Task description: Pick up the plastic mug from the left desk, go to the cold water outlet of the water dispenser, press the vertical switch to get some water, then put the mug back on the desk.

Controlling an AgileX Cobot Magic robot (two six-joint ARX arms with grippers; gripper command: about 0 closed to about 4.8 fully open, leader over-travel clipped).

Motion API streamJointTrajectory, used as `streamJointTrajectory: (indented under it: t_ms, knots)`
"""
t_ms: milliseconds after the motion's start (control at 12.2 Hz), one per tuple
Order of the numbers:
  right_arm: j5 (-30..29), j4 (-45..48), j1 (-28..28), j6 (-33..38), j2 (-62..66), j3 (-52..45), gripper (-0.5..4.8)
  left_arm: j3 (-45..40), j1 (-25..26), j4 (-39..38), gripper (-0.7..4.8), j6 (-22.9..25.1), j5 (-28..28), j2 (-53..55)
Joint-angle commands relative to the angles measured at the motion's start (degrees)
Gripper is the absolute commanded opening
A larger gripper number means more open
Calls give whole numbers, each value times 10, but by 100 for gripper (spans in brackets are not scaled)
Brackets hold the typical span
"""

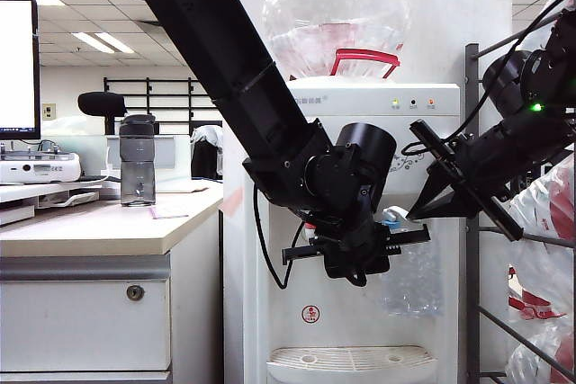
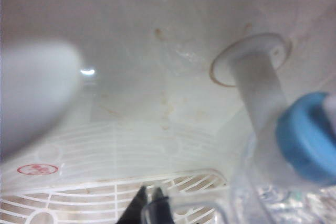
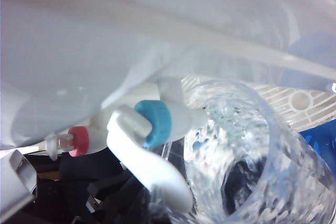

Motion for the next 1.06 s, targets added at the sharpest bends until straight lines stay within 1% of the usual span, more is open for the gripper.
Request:
streamJointTrajectory:
  t_ms: [82, 572, 654, 1063]
  knots:
    - [21, -15, -2, 0, 5, -1, -5, 4, -5, 29, -7, 0, 7, -8]
    - [19, -5, -2, 0, 5, -1, -5, 4, -5, 29, -7, 0, 7, -8]
    - [-1, 5, -3, 0, 2, -1, -5, 4, -5, 29, -7, 0, 7, -8]
    - [-11, 10, -3, -1, -33, 3, -5, 4, -5, 29, -7, 0, 7, -9]
